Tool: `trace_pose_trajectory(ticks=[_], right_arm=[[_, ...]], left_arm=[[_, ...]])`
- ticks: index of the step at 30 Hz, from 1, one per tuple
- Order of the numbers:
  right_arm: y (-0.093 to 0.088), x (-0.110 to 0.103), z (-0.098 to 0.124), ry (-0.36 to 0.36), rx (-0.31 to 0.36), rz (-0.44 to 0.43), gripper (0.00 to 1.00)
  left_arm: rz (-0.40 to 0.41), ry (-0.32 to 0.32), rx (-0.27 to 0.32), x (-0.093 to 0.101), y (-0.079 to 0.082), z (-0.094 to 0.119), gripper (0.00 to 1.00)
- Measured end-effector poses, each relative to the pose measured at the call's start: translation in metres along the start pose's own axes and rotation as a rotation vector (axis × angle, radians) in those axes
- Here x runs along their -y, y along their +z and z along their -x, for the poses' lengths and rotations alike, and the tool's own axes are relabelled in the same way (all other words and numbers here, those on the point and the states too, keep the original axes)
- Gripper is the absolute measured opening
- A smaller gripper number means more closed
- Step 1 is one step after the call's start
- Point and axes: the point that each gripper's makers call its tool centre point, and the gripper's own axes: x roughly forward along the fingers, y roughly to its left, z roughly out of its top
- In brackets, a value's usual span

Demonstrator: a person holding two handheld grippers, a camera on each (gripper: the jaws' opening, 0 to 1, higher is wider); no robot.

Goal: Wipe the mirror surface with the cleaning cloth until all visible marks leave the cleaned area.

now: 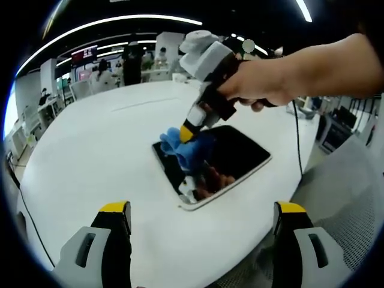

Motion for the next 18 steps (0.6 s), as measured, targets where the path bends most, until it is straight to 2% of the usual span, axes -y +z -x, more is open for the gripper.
trace_pose_trajectory(ticks=[18], right_arm=[[-0.025, -0.018, 0.015, 0.013, 0.015, -0.018, 0.0]], left_arm=[[-0.003, -0.005, 0.007, 0.002, 0.003, 0.002, 0.99]])
